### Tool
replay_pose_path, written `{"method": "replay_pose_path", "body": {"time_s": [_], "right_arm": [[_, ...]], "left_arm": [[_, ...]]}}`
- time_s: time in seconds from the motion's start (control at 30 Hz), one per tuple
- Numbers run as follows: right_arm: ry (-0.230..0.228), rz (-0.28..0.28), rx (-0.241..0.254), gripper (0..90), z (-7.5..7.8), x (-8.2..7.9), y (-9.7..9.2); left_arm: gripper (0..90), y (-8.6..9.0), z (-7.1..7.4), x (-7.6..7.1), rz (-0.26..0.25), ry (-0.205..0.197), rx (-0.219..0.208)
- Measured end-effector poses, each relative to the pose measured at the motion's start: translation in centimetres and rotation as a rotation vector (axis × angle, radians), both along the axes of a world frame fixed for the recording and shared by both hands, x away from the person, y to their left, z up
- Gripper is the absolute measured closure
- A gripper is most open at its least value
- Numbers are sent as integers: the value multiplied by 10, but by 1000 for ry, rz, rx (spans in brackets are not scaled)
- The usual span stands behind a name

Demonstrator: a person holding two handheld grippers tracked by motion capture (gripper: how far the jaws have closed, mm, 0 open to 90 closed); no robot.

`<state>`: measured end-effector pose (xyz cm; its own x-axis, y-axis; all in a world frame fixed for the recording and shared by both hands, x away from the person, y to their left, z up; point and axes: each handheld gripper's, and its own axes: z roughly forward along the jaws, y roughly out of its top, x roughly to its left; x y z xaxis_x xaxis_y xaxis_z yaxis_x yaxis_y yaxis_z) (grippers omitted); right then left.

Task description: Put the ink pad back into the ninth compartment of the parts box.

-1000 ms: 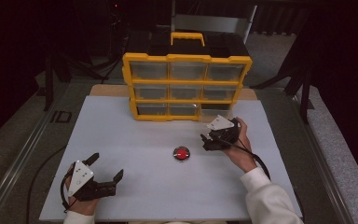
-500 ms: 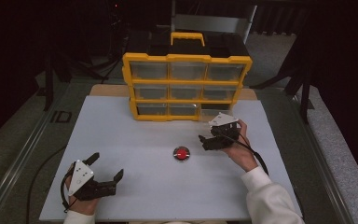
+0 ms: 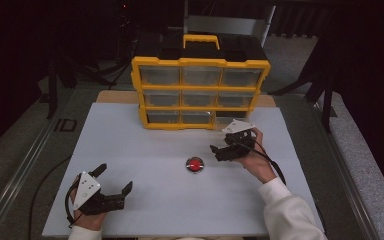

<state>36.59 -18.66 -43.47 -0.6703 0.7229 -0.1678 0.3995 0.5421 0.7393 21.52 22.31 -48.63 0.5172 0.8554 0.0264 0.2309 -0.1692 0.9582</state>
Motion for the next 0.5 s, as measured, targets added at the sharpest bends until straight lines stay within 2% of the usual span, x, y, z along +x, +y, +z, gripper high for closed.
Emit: {"method": "replay_pose_path", "body": {"time_s": [0.5], "right_arm": [[48,47,24,88,3,1,8]], "left_arm": [[0,0,0,-1,3,3,0]]}}
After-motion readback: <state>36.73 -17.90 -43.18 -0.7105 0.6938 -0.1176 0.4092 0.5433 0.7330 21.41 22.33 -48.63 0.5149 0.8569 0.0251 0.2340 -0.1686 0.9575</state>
